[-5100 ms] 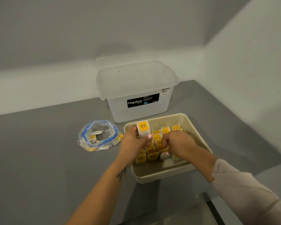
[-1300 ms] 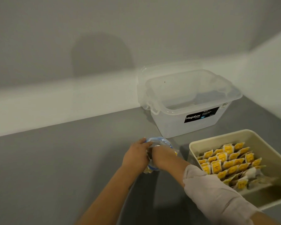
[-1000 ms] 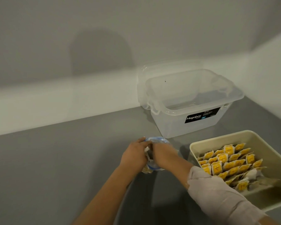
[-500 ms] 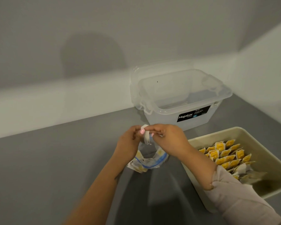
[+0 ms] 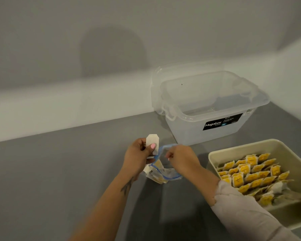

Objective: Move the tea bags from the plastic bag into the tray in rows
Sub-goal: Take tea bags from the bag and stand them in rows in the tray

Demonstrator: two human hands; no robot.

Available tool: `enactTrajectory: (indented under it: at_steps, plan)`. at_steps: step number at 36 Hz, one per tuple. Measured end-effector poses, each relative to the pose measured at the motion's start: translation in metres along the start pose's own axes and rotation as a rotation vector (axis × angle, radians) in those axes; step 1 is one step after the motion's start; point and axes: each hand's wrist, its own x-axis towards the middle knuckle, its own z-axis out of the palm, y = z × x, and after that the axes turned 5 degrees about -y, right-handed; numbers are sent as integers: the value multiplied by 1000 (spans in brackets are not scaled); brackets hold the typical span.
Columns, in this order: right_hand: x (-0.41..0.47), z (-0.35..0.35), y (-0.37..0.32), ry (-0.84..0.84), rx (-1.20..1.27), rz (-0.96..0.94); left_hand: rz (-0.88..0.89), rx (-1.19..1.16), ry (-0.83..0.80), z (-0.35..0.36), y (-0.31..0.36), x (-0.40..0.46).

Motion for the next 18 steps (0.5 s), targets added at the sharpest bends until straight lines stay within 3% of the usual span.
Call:
enactTrajectory:
  at_steps: [2, 8, 13, 18]
  plan:
    - [14, 2, -14, -184, -84, 126, 2, 4, -4, 1, -3, -2]
    - [23, 15, -21, -201, -290, 170, -11, -3, -20, 1, -8, -4]
    - [13, 34, -9, 62, -142, 30, -17, 14, -36, 1, -8, -4]
    - [24, 31, -13, -61, -20, 144, 3, 21, -57, 1, -9, -5]
